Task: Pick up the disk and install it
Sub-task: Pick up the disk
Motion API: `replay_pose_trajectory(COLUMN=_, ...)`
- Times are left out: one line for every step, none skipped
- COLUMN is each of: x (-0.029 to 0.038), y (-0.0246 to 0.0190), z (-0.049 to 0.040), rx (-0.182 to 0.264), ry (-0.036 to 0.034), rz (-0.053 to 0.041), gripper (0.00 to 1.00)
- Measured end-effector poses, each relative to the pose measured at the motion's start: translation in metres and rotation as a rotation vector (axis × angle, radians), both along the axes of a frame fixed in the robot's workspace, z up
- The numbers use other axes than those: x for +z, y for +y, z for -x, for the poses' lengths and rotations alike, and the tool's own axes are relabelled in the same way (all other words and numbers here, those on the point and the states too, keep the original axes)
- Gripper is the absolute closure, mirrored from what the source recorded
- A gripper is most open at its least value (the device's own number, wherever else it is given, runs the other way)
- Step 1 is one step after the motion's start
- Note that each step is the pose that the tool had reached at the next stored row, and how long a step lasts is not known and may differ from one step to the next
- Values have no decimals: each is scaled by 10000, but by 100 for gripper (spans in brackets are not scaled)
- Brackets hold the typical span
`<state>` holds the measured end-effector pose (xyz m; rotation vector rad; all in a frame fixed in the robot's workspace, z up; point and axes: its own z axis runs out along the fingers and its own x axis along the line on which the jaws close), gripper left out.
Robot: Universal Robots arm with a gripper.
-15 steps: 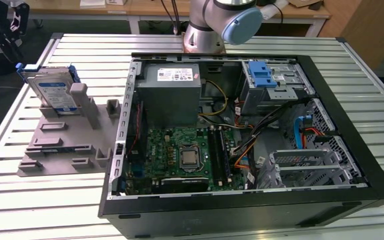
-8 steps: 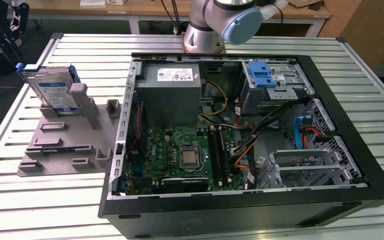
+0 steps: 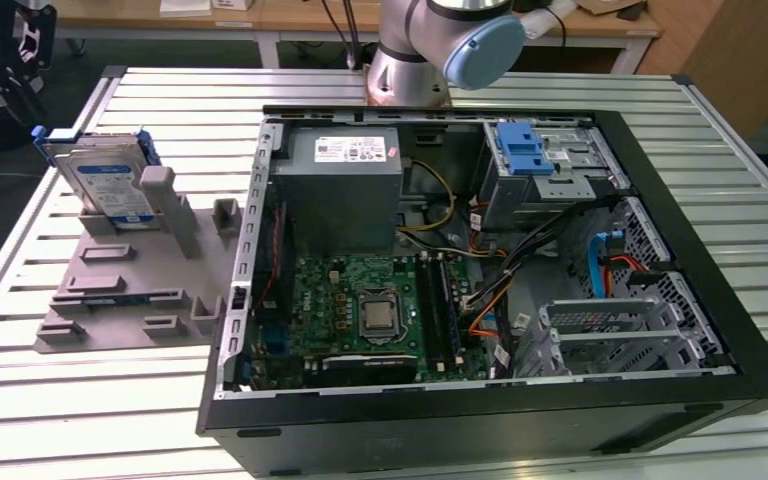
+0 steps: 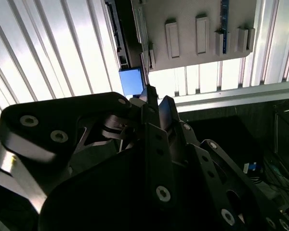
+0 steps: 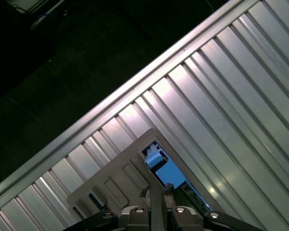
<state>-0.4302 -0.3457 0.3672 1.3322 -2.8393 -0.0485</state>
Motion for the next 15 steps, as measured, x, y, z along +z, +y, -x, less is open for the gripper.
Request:
replay_pose_trajectory(x=0, y=0, z=0, rx=1, ry=0, rz=0, gripper=76)
replay_pose_trajectory(x=0, y=0, z=0, rx=1, ry=-1, rz=0, gripper=76)
replay_pose_trajectory(x=0, y=0, z=0, rx=2, ry=-1, rz=0, gripper=76)
replay_pose_trajectory(x=0, y=0, z=0, rx=2, ry=-1, rz=0, gripper=76)
replay_pose_trajectory(x=0, y=0, z=0, rx=2, ry=0, rz=0, gripper=76)
replay_pose_trajectory(x=0, y=0, z=0, rx=2, ry=0, rz=0, gripper=76)
replay_pose_trajectory(x=0, y=0, z=0, rx=3, ry=0, rz=0, gripper=76)
replay_pose_trajectory(x=0, y=0, z=0, rx=3, ry=0, rz=0, gripper=76)
replay_pose_trajectory(x=0, y=0, z=0, rx=4, ry=0, rz=0, gripper=76)
replay_pose_trajectory(x=0, y=0, z=0, rx=4, ry=0, rz=0, gripper=76)
replay_pose_trajectory(x=0, y=0, z=0, rx=13, ry=0, rz=0, gripper=76)
replay_pose_trajectory(x=0, y=0, z=0, rx=49, ry=0, rz=0, gripper=76)
replay_pose_trajectory(x=0, y=0, z=0, rx=124, ry=-1, rz=0, gripper=76)
replay_pose_trajectory(x=0, y=0, z=0, rx=248, ry=0, rz=0, gripper=76)
replay_pose_trajectory(x=-1, y=0, z=0, rx=411, ry=0, rz=0, gripper=76)
